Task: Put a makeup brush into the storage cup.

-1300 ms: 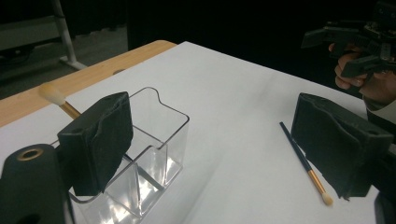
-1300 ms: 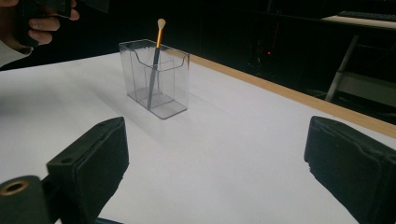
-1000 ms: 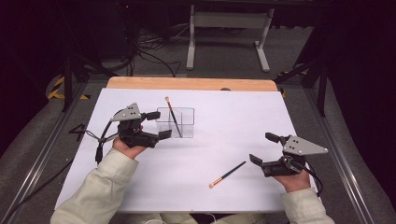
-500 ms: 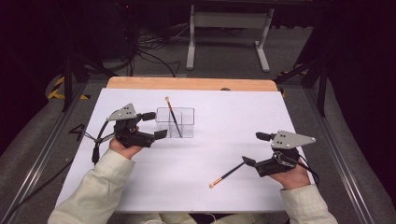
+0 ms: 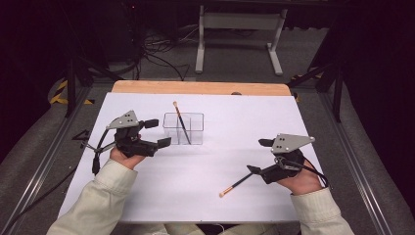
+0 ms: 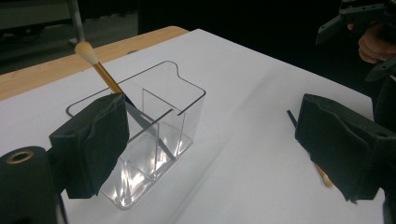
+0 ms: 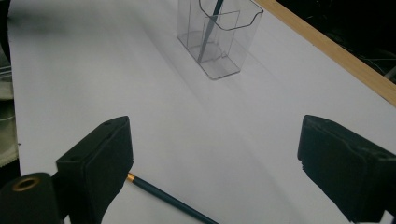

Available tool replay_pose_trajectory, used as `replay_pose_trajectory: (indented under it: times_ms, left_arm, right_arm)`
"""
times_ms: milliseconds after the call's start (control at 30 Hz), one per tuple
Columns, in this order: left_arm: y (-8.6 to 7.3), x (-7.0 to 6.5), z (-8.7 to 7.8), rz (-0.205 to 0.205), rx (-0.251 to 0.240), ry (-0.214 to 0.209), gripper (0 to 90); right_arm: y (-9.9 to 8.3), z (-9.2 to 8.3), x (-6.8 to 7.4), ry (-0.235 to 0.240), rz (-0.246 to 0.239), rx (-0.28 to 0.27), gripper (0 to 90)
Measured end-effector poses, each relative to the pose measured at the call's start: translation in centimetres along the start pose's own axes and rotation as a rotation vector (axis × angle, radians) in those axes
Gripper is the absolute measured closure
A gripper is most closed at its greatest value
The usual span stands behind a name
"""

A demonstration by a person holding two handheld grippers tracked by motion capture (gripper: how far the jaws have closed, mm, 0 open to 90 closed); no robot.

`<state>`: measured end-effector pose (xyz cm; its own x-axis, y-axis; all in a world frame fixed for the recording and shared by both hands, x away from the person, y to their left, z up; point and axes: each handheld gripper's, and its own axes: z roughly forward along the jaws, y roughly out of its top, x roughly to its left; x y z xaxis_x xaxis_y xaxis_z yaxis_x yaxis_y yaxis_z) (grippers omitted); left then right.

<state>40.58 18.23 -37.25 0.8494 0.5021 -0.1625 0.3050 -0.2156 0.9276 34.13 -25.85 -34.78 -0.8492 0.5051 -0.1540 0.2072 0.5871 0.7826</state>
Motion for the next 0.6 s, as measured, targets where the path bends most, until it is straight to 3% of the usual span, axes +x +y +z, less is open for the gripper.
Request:
replay_pose_trajectory:
  times_ms: [333, 533, 600]
  left_arm:
    - [-0.5, -0.2, -0.7, 0.0, 0.017, 0.016, 9.6]
    - [-0.9, -0.1, -1.2, 0.003, 0.028, 0.028, 9.7]
    - [-1.0, -0.2, -1.3, -0.015, 0.026, 0.029, 9.7]
  right_arm:
    - [0.9, 0.9, 0.3, 0.03, -0.031, 0.06, 14.6]
    - [1.4, 1.8, 0.5, 0.05, -0.045, 0.13, 14.4]
    - [1.5, 2.2, 0.5, 0.058, -0.052, 0.156, 14.6]
